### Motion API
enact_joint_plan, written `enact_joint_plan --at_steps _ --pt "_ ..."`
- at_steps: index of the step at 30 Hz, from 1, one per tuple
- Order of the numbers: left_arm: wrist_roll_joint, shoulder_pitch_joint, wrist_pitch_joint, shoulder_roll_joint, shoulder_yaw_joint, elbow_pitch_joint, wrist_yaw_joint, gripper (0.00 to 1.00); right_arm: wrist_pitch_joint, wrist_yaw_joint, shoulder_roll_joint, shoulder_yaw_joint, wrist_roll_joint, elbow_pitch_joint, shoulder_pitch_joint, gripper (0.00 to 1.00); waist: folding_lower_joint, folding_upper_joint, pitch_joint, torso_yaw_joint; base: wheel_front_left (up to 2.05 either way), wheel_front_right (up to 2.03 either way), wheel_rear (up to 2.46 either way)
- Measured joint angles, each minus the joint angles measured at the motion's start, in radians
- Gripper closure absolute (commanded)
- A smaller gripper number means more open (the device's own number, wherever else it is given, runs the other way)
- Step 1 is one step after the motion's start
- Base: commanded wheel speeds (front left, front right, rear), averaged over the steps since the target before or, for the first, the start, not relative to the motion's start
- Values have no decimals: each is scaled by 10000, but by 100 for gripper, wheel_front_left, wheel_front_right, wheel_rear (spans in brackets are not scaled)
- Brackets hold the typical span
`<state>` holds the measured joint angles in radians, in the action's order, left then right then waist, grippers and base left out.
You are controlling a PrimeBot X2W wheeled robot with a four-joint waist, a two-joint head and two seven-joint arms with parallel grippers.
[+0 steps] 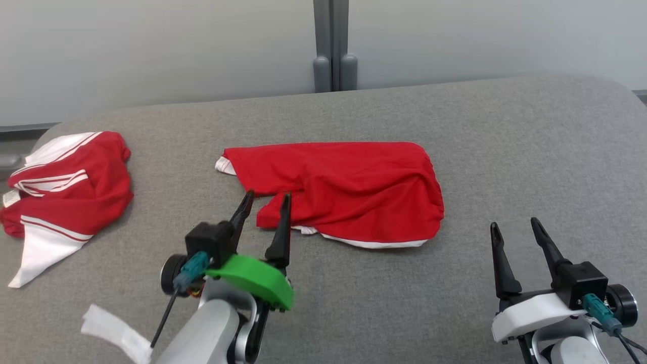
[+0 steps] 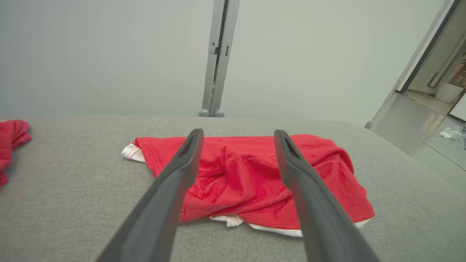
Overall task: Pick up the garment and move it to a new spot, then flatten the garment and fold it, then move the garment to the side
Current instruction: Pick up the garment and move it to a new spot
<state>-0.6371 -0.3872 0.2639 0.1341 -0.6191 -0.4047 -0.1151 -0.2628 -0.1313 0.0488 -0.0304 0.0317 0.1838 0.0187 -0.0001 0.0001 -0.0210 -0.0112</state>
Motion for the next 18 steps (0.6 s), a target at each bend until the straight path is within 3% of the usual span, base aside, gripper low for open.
enact_joint_plan --at_steps 10,18 --pt "1425 3209 2 -96 2608 1726 -75 0 0 0 2 13 328 -150 -407 0 0 0 393 -368 0 0 0" --pt "2188 4234 2 -604 3601 1992 259 0 0 2 0 58 462 -178 -593 0 0 0 532 -309 0 0 0"
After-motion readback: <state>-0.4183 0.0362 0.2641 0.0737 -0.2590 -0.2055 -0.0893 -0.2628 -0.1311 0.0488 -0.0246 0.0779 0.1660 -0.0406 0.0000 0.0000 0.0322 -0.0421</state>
